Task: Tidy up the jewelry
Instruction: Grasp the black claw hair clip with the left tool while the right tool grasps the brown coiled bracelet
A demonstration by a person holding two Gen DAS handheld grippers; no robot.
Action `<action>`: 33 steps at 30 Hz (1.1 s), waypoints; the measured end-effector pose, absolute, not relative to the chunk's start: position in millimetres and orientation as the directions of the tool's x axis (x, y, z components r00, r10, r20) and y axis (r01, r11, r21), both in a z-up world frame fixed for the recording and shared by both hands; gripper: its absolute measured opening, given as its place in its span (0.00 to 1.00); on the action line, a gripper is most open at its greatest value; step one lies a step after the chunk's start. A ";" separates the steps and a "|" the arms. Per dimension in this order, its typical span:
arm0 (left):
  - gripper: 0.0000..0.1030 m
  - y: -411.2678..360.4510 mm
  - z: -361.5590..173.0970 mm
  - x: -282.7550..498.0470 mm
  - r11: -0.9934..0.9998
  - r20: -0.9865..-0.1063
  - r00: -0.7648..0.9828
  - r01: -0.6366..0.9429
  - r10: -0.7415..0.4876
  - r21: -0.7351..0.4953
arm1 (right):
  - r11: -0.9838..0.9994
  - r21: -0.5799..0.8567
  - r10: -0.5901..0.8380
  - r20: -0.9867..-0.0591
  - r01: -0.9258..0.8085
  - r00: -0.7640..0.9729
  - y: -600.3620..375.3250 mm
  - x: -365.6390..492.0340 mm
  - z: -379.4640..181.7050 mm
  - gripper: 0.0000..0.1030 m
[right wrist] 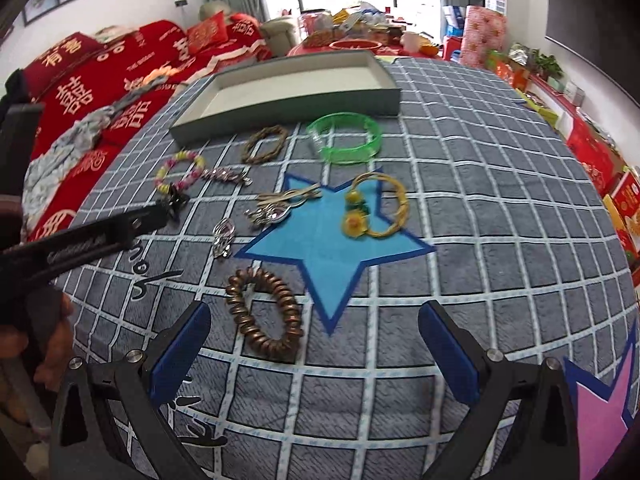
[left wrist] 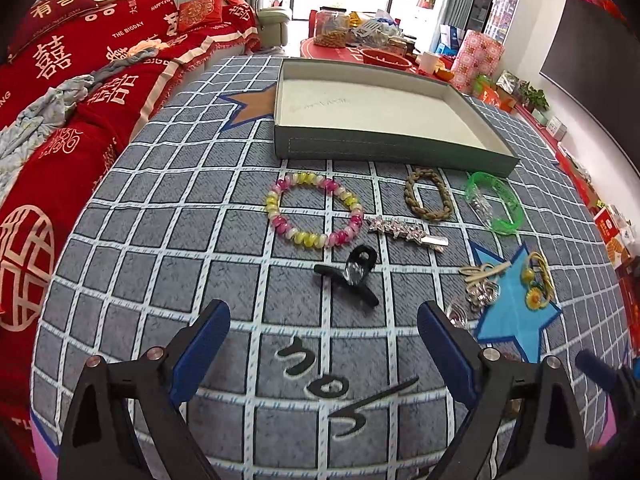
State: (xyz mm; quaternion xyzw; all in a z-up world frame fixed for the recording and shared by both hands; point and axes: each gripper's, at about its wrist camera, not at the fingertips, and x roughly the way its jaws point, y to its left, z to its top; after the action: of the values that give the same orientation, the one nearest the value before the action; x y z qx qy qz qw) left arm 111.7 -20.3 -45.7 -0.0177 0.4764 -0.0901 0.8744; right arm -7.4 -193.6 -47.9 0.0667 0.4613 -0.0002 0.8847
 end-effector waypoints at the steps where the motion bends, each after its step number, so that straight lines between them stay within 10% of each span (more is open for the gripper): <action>1: 1.00 -21.3 -48.0 116.2 0.984 -0.830 0.531 0.137 -0.172 -0.116 | 0.992 0.115 0.063 -0.821 0.055 0.567 -191.1 -4.9 -50.2 1.00; 7: 0.80 -28.4 -57.7 130.0 0.986 -0.842 0.517 0.135 -0.153 -0.097 | 0.995 0.095 0.062 -0.850 0.035 0.522 -179.7 7.9 -65.1 0.97; 12: 0.49 -33.2 -57.2 128.6 0.984 -0.831 0.540 0.171 -0.135 -0.049 | 1.000 0.017 0.004 -0.851 0.018 0.526 -168.4 9.7 -65.1 0.76; 17: 0.49 -25.9 -54.7 125.9 0.979 -0.826 0.534 0.183 -0.180 -0.095 | 1.000 0.008 0.002 -0.845 0.009 0.535 -167.7 6.0 -59.5 0.34; 23: 0.49 -13.3 -33.0 113.8 0.969 -0.798 0.559 0.214 -0.226 -0.124 | 0.991 0.131 0.090 -0.839 0.040 0.536 -186.4 4.8 -51.3 0.15; 33: 0.49 -7.2 27.2 121.9 0.951 -0.733 0.617 0.275 -0.286 -0.140 | 0.938 0.328 0.207 -0.788 0.111 0.580 -234.3 31.5 -9.1 0.11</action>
State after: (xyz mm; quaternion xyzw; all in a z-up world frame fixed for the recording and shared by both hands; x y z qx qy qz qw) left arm 121.9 -7.2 27.2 -0.0070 0.4088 -0.1560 0.8992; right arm 31.5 -234.3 -9.1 0.1738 0.4577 0.0275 0.8715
